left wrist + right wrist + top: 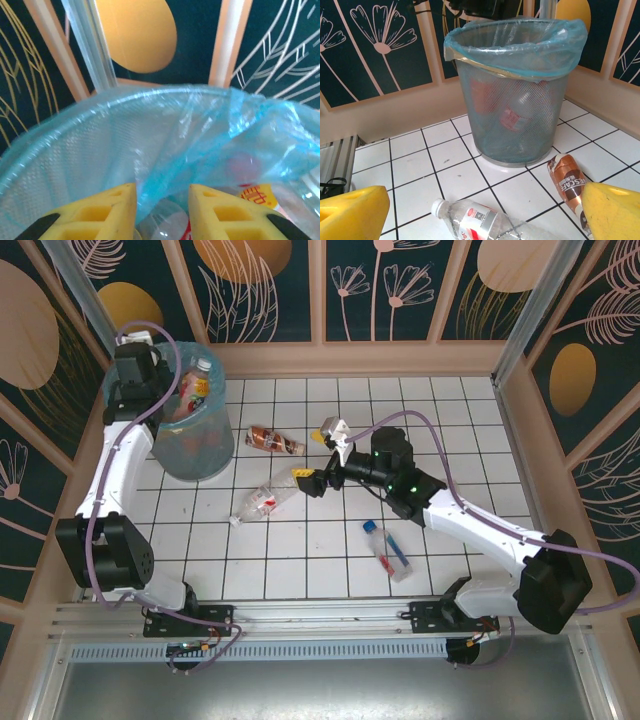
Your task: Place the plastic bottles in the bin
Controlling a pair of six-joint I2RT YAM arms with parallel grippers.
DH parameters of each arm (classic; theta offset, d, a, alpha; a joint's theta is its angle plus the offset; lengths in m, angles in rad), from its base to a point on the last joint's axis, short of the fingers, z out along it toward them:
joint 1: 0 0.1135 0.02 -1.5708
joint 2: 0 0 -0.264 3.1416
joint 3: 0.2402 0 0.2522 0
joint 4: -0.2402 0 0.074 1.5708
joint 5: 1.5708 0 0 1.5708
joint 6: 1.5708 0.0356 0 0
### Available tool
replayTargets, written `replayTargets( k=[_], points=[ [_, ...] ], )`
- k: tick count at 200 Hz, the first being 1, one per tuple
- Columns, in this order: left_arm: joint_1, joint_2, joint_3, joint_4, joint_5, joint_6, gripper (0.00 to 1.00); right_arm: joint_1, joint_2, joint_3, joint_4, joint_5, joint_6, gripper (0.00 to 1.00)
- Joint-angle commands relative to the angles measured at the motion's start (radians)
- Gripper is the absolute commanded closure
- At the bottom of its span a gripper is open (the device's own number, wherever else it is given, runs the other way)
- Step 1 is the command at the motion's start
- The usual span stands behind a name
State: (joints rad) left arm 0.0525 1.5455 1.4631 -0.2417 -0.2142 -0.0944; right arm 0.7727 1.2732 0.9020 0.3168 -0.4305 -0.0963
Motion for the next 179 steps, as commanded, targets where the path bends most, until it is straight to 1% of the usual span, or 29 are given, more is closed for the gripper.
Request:
replayTargets(
  k=[1, 47, 68, 82, 98, 119, 133, 146, 160, 173, 179],
  points=[
    [0.002, -0.008, -0.013, -0.010, 0.072, -0.028, 0.67, 0.009, 0.005, -0.009, -0.006, 0.021, -0.015, 0.01],
    [0.003, -0.032, -0.018, -0.004, 0.081, -0.041, 0.67, 0.010, 0.013, 0.001, -0.014, 0.038, -0.003, 0.01],
    [0.003, -0.054, -0.004, -0.011, 0.088, -0.049, 0.67, 0.008, 0.021, 0.028, -0.052, 0.093, 0.030, 0.01],
    [0.003, -0.083, 0.007, -0.011, 0.097, -0.063, 0.68, 0.007, 0.028, 0.065, -0.112, 0.166, 0.057, 0.01],
    [0.001, -0.126, 0.025, -0.022, 0.124, -0.080, 0.69, -0.009, 0.031, 0.125, -0.224, 0.242, 0.098, 0.01],
    [-0.014, -0.196, 0.042, -0.029, 0.194, -0.097, 0.68, -0.059, 0.026, 0.191, -0.396, 0.315, 0.181, 0.01],
    [-0.080, -0.242, 0.051, -0.035, 0.161, -0.065, 0.66, -0.114, 0.009, 0.204, -0.506, 0.349, 0.236, 0.01],
    [-0.186, -0.273, 0.062, -0.049, 0.090, -0.017, 0.63, -0.166, -0.018, 0.193, -0.599, 0.382, 0.280, 0.01],
    [-0.287, -0.294, 0.062, -0.056, 0.072, -0.024, 0.63, -0.211, -0.056, 0.175, -0.706, 0.418, 0.329, 0.01],
    [-0.411, -0.303, 0.047, -0.056, 0.023, -0.019, 0.62, -0.220, -0.097, 0.160, -0.812, 0.441, 0.363, 0.01],
    [-0.469, -0.300, 0.036, -0.056, 0.003, -0.011, 0.61, -0.220, -0.115, 0.150, -0.859, 0.473, 0.374, 0.01]
  ],
)
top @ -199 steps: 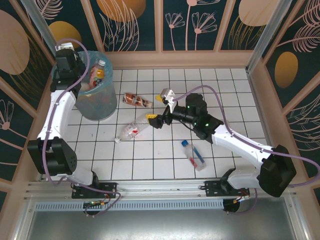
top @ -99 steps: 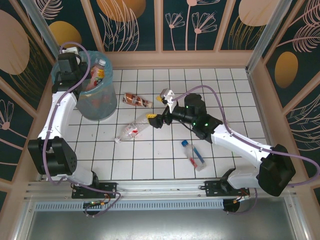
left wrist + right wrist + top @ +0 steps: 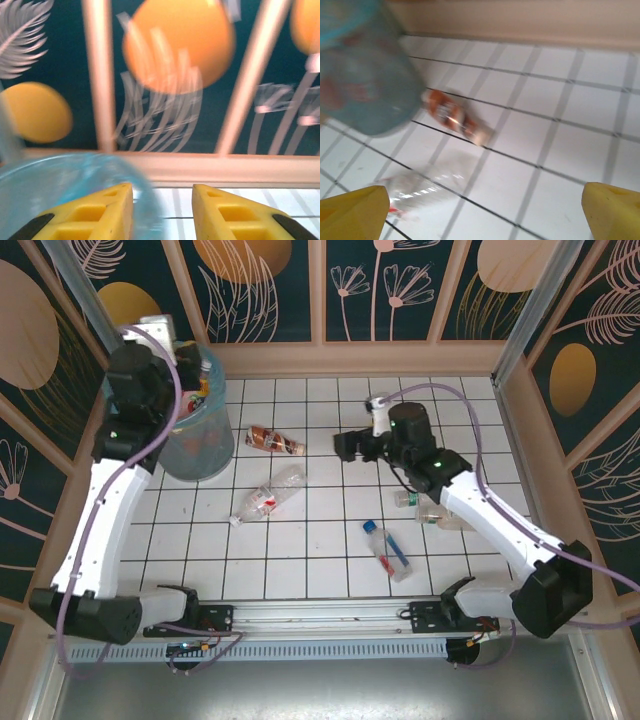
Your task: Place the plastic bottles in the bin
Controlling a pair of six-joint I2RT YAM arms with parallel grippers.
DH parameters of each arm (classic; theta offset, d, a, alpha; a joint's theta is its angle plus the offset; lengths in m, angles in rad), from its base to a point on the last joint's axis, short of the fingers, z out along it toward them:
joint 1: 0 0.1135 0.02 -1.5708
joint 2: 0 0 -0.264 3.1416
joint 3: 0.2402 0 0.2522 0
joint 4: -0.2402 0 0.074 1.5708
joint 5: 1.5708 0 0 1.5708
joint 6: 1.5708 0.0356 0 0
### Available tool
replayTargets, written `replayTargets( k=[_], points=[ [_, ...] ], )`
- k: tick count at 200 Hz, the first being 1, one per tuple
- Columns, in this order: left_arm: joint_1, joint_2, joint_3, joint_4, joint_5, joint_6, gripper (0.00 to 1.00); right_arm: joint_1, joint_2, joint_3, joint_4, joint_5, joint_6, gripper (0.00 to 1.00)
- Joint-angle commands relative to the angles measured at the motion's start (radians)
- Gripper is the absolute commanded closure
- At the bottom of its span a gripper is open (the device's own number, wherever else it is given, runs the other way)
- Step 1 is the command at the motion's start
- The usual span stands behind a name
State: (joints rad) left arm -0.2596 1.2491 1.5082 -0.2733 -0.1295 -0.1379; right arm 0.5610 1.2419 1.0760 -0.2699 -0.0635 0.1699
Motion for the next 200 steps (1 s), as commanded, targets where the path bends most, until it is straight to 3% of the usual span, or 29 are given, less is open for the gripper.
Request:
replayTargets(
  k=[1, 32, 61, 84, 109, 161, 200],
  points=[
    [-0.170, -0.004, -0.010, -0.024, -0.085, 0.035, 0.61, -0.009, -0.087, -0.025, -0.283, 0.109, 0.109, 0.01],
    [-0.428, 0.048, -0.105, 0.029, -0.117, 0.052, 0.53, -0.051, -0.168, -0.095, -0.480, 0.133, 0.162, 0.01],
    [-0.519, 0.102, -0.221, 0.141, 0.076, 0.003, 0.49, -0.060, -0.223, -0.212, -0.520, -0.028, 0.234, 0.01],
    [-0.553, 0.144, -0.280, 0.192, 0.197, -0.015, 0.43, -0.056, -0.245, -0.326, -0.494, -0.102, 0.294, 0.01],
    [-0.564, 0.171, -0.312, 0.219, 0.235, -0.047, 0.41, -0.027, -0.273, -0.402, -0.445, -0.165, 0.360, 0.01],
    [-0.563, 0.184, -0.339, 0.243, 0.231, -0.078, 0.39, 0.186, -0.250, -0.458, -0.471, 0.018, 0.470, 0.01],
    [-0.563, 0.176, -0.335, 0.233, 0.213, -0.090, 0.39, 0.237, -0.167, -0.473, -0.484, 0.059, 0.520, 0.03]
  ],
)
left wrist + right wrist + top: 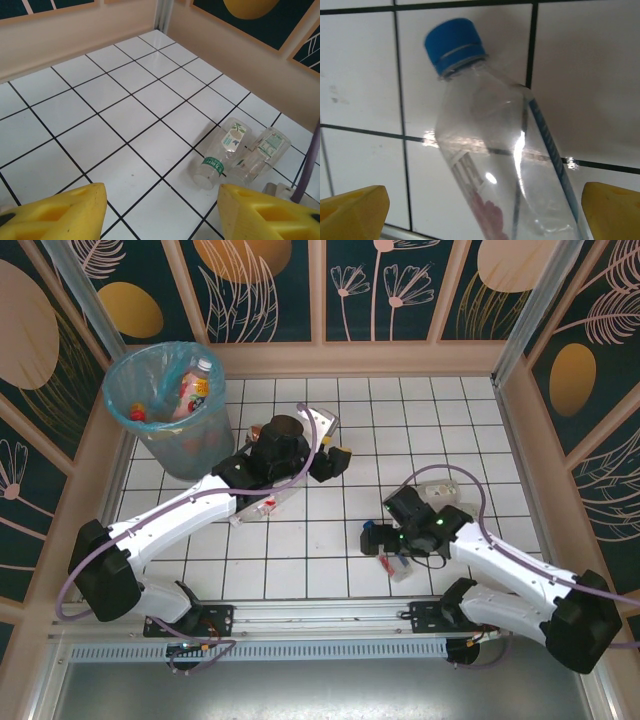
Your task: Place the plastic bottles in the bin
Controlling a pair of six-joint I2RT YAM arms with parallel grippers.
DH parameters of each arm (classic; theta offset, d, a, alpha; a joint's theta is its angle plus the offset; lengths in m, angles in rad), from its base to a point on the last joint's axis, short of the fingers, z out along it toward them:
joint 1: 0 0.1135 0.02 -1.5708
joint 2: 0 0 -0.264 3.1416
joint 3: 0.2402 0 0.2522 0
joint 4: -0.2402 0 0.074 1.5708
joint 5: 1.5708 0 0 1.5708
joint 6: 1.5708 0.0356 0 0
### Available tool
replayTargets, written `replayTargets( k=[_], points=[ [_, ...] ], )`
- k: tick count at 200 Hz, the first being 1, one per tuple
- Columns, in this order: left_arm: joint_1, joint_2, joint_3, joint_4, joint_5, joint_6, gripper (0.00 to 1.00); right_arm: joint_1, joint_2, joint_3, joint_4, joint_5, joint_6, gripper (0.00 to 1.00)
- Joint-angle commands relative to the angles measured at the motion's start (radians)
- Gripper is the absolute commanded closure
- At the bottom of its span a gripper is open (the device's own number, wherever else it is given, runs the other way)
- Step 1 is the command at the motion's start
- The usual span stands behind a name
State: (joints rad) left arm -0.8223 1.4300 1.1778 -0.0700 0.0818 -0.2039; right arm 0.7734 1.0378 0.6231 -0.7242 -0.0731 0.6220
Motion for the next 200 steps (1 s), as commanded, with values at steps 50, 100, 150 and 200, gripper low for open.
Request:
replayTargets(
  k=[50, 100, 150, 200],
  points=[
    [-0.001, -0.013, 0.014, 0.010, -0.026, -0.021, 0.38, 0.054, 0.079, -0.080, 0.051, 0.027, 0.078, 0.32],
    [-0.001, -0.062, 0.048, 0.026, -0.126, -0.058, 0.36, 0.055, 0.057, -0.008, -0.005, 0.045, 0.035, 0.58],
    [-0.001, -0.093, 0.109, 0.046, -0.076, -0.156, 0.34, 0.054, -0.028, 0.123, 0.134, -0.040, -0.061, 0.60],
    [0.000, -0.092, 0.217, 0.006, 0.058, -0.207, 0.33, 0.055, -0.022, 0.256, 0.373, -0.102, -0.205, 0.62]
  ],
)
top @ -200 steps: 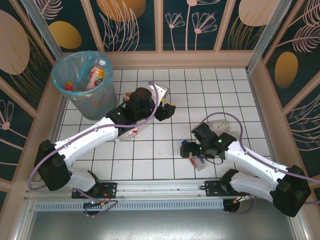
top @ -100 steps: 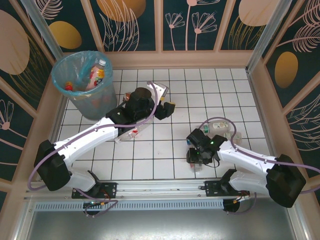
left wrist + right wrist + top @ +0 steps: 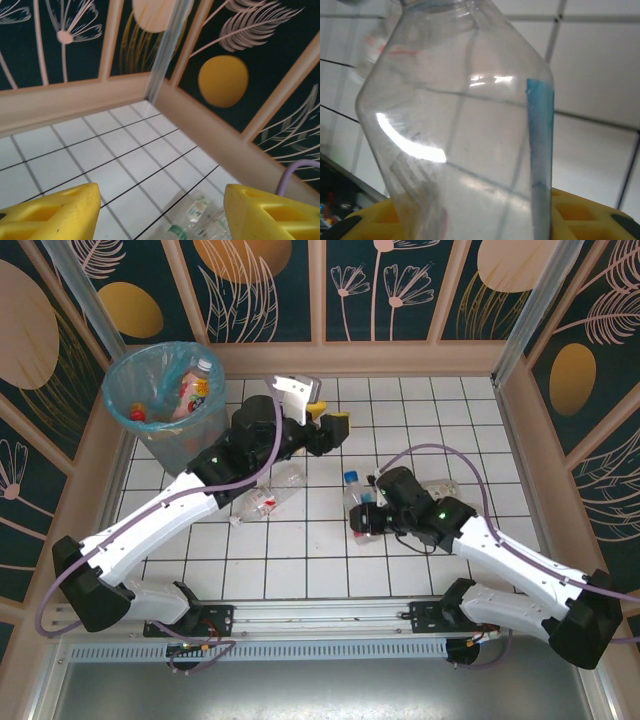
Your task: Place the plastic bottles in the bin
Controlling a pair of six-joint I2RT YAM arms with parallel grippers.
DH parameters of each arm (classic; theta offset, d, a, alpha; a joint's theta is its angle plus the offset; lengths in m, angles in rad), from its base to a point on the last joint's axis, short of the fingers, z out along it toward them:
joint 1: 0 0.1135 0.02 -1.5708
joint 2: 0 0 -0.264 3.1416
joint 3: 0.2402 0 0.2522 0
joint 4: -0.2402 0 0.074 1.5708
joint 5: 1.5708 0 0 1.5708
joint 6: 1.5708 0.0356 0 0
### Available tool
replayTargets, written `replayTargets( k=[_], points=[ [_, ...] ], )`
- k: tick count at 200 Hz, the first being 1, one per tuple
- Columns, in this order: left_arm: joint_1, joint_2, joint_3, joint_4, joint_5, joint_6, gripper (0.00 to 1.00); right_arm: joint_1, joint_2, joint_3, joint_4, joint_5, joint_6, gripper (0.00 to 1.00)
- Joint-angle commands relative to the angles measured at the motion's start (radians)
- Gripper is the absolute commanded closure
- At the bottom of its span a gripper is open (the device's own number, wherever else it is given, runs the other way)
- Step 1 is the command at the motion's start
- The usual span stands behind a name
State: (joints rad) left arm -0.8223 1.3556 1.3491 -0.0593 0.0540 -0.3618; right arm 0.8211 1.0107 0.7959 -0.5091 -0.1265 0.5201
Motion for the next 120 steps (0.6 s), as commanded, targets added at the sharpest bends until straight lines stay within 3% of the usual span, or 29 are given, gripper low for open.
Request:
replayTargets(
  k=[1, 81, 120],
  points=[
    [0.000, -0.018, 0.047, -0.004, 0.089, -0.050, 0.33, 0.007, 0.007, 0.086, 0.162, -0.050, -0.105, 0.62],
    [0.000, -0.145, 0.042, 0.065, 0.305, -0.140, 0.19, 0.007, 0.006, 0.126, 0.467, -0.224, -0.248, 0.63],
    [0.000, -0.192, -0.027, 0.145, 0.426, -0.179, 0.22, 0.007, -0.024, 0.085, 0.562, -0.280, -0.277, 0.63]
  ],
)
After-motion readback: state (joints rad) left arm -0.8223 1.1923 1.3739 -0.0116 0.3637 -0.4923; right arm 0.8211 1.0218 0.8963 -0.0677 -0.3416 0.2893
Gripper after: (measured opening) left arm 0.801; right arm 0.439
